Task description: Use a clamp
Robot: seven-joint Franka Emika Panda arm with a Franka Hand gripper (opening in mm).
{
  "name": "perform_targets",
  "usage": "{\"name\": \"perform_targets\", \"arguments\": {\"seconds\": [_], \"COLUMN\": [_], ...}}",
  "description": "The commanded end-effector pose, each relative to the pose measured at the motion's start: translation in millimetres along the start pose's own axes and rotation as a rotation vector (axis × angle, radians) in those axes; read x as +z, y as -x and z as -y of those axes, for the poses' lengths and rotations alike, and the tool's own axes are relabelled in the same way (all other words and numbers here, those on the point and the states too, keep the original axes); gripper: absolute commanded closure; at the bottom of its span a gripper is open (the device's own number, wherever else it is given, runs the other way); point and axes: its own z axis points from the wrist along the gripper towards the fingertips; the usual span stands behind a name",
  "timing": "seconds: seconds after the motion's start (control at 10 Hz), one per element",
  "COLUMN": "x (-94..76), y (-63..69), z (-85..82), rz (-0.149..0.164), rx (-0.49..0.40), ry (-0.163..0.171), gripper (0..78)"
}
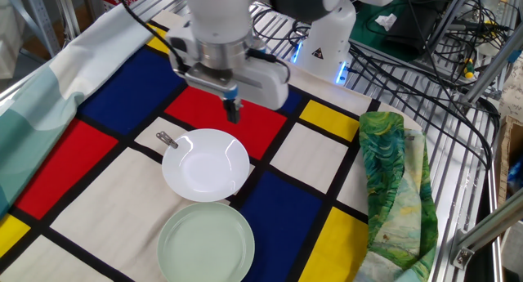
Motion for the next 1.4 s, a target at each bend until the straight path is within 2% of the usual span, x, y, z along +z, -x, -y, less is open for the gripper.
{"name": "perform_targets", "arguments": {"seconds": [0.1, 0.2, 0.4, 0.7, 0.8, 1.1, 1.3, 1.4], "x": [-1.1, -1.1, -1.1, -1.1, -1.1, -1.1, -1.1, -1.1], "y": [1.7, 1.7, 1.7, 1.7, 1.7, 1.7, 1.7, 1.7], "z": [1.7, 1.7, 1.7, 1.5, 1.5, 1.5, 1.5, 1.5], "rz": [0.000, 0.010, 0.003, 0.006, 0.006, -0.030, -0.023, -0.014], "rx": [0.036, 0.036, 0.038, 0.058, 0.098, 0.205, 0.255, 0.270], "ry": [0.000, 0.002, 0.019, 0.022, 0.023, 0.011, -0.020, -0.006], "gripper": [77.6, 77.6, 77.6, 77.6, 77.6, 77.6, 77.6, 77.6]}}
